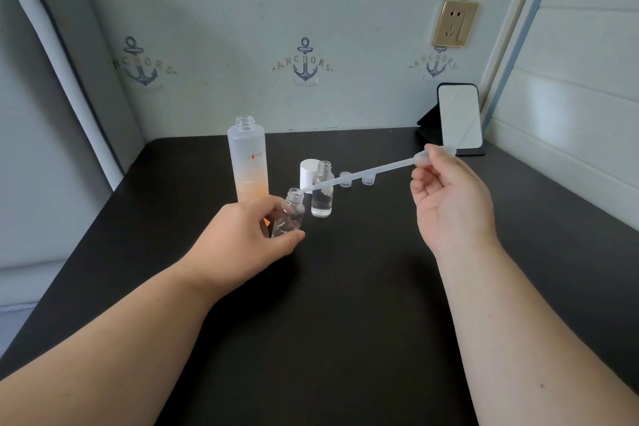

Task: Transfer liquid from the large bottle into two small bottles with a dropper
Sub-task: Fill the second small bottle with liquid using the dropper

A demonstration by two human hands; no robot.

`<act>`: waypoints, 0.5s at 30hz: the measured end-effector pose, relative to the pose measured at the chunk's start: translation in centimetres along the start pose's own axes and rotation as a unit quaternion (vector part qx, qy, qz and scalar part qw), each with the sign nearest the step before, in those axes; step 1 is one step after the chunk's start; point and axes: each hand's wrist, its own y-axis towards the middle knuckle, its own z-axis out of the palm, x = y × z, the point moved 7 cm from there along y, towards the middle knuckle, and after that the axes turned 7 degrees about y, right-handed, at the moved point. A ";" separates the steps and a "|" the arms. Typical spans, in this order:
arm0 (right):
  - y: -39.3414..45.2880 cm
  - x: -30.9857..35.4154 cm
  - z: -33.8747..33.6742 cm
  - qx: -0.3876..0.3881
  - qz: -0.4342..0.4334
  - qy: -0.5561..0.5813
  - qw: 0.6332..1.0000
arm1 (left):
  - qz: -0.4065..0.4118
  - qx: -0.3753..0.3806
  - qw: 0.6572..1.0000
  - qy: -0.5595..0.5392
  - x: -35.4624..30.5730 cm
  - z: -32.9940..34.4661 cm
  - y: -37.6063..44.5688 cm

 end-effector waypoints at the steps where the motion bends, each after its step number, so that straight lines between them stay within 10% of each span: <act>1: 0.0 0.0 0.1 0.001 0.002 0.003 1.000 | -0.004 0.003 1.000 -0.001 0.0 0.0 0.0; 10: -0.1 -0.4 -0.3 -0.022 0.037 0.064 0.997 | -0.015 0.025 0.999 -0.023 0.2 0.3 0.1; 15: 0.1 -0.7 -0.5 -0.013 0.044 0.074 0.996 | -0.009 -0.146 0.979 -0.139 0.1 -2.8 -0.6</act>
